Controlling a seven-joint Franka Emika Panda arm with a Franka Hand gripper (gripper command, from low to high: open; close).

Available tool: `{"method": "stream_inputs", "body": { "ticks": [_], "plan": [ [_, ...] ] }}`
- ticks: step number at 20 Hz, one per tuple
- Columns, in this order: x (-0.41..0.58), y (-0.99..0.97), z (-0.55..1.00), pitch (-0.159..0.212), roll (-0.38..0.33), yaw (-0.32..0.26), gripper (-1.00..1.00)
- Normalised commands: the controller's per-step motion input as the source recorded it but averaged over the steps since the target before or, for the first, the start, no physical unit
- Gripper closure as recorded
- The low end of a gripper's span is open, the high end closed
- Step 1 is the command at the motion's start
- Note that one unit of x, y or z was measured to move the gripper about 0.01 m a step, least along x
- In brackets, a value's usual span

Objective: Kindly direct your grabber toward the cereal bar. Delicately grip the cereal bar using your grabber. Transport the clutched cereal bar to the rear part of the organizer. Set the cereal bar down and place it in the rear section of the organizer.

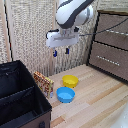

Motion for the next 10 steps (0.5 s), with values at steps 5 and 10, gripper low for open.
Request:
{"method": "stream_inputs", "body": {
  "ticks": [5, 10],
  "plan": [
    [0.398, 0.51, -0.14, -0.004, -0.064, 0.000, -1.00],
    [0.341, 0.67, -0.21, 0.000, -0.103, 0.000, -1.00]
  ]
}}
